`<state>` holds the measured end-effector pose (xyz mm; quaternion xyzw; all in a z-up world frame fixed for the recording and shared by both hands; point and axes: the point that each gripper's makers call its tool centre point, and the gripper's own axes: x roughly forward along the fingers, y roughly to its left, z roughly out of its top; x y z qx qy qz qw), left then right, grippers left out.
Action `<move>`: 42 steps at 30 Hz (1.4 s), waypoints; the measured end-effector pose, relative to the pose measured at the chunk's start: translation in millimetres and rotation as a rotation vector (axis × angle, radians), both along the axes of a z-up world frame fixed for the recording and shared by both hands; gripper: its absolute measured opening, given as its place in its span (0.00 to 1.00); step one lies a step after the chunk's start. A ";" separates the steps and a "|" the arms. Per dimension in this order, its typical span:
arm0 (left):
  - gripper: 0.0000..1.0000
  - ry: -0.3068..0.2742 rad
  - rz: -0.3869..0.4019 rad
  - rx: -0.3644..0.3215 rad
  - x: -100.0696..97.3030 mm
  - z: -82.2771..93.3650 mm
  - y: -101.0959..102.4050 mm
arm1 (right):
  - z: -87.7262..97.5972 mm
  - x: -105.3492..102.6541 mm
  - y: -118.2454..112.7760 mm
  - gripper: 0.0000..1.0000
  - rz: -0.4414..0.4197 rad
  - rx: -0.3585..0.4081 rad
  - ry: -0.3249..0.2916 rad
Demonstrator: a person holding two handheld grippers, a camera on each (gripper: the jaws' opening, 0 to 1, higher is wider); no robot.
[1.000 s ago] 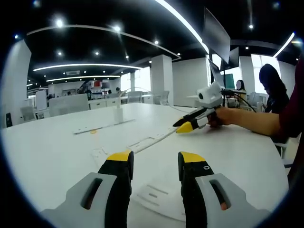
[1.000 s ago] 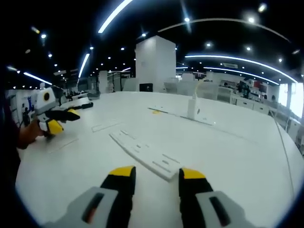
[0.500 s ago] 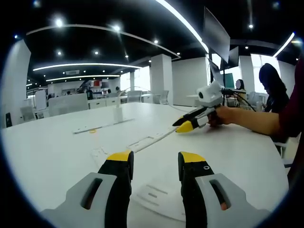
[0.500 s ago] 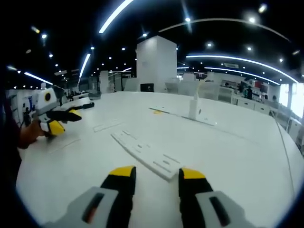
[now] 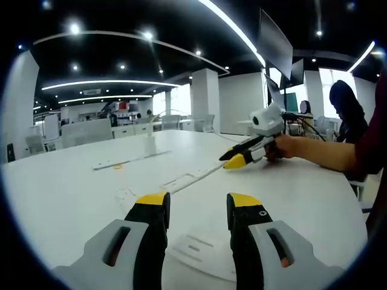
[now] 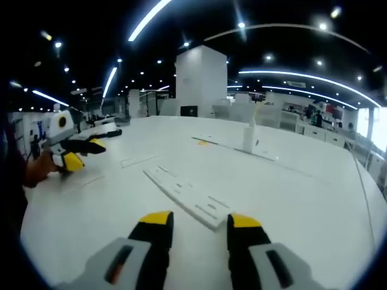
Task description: Locate the socket holder cover, grip the socket holder cover, clip it into the socket holder slot.
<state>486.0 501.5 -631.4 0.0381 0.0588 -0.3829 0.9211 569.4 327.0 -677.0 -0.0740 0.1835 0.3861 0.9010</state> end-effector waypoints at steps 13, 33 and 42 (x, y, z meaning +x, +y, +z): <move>0.39 0.000 0.000 0.003 0.2 -0.2 0.2 | 0.9 1.2 4.0 0.36 0.003 -0.004 -0.003; 0.39 0.002 -0.006 0.006 -0.8 -1.0 -0.4 | -1.8 1.1 2.6 0.37 -0.013 -0.014 0.007; 0.39 0.002 -0.005 0.007 -0.9 -1.7 -0.5 | -2.6 1.6 3.2 0.37 -0.010 -0.015 0.006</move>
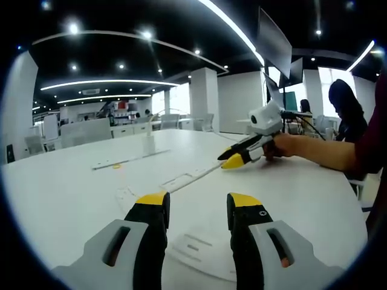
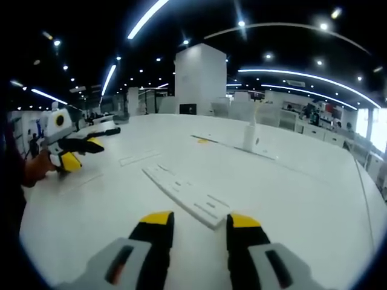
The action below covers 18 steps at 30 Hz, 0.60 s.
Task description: Locate the socket holder cover, grip the socket holder cover, clip it into the socket holder slot.
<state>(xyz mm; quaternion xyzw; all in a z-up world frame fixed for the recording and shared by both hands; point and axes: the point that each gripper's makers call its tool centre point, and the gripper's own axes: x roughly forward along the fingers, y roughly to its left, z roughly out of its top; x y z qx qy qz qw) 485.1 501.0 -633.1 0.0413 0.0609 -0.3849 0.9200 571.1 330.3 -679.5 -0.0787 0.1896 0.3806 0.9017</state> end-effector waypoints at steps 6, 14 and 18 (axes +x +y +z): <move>0.39 -0.001 0.001 0.000 -0.2 0.0 0.1 | -0.3 -0.4 1.9 0.37 0.005 -0.003 -0.001; 0.39 -0.002 0.001 0.001 -1.0 0.0 0.3 | -0.7 -1.9 3.5 0.37 0.005 -0.009 -0.004; 0.39 -0.002 0.001 0.001 -0.9 0.1 0.4 | -0.6 -2.0 4.4 0.37 0.006 -0.010 -0.005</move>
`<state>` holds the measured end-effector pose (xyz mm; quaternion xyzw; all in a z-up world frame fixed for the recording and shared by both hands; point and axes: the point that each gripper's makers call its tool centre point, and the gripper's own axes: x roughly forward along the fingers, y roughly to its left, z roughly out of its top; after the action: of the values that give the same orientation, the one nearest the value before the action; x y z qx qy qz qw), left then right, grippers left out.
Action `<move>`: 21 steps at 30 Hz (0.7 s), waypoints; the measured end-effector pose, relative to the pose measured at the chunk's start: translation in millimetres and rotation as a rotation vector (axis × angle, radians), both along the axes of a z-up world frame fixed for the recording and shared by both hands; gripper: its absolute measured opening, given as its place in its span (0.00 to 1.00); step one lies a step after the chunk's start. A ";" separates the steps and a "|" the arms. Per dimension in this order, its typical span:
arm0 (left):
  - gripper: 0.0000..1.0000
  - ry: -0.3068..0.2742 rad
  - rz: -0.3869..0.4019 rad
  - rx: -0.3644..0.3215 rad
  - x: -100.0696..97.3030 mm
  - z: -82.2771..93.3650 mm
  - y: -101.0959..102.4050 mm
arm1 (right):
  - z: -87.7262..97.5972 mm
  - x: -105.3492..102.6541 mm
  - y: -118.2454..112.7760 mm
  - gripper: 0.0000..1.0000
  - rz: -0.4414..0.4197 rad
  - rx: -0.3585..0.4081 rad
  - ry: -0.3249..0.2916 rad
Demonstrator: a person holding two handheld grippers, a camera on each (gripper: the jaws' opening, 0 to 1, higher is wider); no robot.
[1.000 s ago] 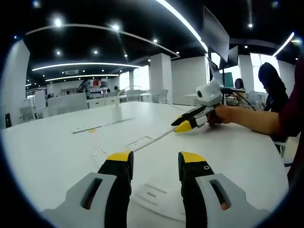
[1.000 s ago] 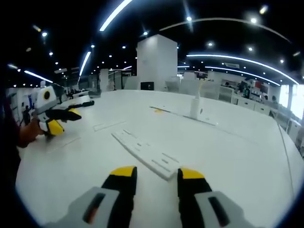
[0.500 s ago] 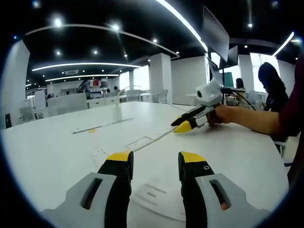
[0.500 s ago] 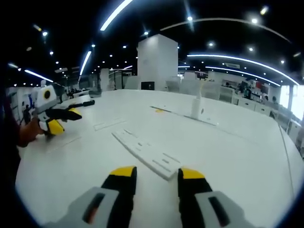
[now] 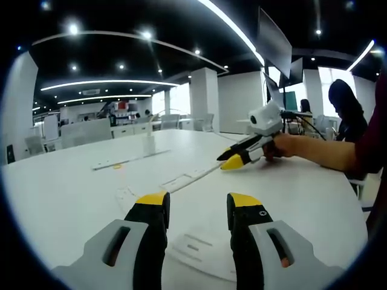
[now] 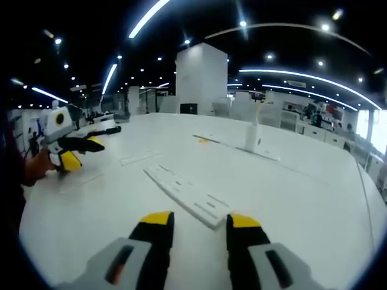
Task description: Locate the socket holder cover, grip the socket holder cover, clip it into the socket holder slot.
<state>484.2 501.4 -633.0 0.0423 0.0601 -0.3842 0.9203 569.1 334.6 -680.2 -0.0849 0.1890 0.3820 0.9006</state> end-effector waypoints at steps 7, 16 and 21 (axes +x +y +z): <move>0.39 -0.001 0.001 0.000 0.3 0.4 0.2 | 0.2 0.1 1.6 0.37 0.003 0.000 0.000; 0.39 -0.001 0.001 0.001 0.7 0.4 0.2 | 0.4 -0.2 5.3 0.37 0.010 0.000 0.000; 0.39 -0.002 0.001 0.000 0.6 0.7 0.4 | 0.4 -0.2 6.3 0.37 0.011 -0.001 0.000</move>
<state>484.8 501.8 -632.3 0.0426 0.0590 -0.3838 0.9206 568.9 340.9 -679.8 -0.0865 0.1885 0.3869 0.8985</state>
